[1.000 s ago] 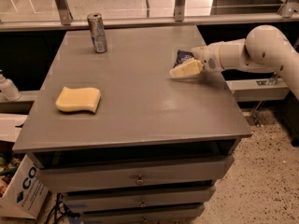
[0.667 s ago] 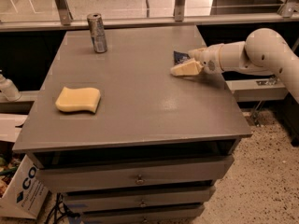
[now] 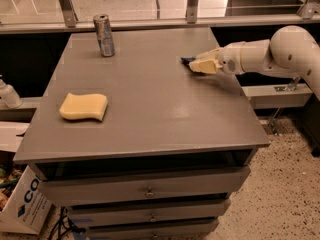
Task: Move rxbar blueberry near sponge
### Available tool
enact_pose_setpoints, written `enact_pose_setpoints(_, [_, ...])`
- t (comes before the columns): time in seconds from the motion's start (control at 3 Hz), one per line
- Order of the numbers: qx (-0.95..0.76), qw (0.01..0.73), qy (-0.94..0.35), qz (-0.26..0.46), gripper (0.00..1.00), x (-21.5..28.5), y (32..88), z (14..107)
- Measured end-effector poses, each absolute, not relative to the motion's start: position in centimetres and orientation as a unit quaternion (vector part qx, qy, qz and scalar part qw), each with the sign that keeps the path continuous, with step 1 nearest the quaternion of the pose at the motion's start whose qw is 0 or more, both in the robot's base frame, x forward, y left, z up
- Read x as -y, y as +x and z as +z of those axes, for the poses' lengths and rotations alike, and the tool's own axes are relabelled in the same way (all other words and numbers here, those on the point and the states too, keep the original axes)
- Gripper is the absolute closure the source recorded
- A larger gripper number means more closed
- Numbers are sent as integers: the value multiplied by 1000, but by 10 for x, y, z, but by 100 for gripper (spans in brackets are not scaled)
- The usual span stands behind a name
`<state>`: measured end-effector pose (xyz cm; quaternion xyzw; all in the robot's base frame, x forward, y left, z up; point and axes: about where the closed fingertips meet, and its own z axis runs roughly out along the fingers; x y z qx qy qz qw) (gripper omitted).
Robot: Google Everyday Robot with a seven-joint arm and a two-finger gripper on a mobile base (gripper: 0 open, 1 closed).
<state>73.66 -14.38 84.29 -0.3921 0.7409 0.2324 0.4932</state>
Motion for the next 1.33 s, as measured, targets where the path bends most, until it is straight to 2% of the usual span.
enact_pose_setpoints(0.33, [-728,486,-412,252,99,133,719,857])
enact_pose_setpoints(1.33, [-668,404,-515,354,100,59,602,855])
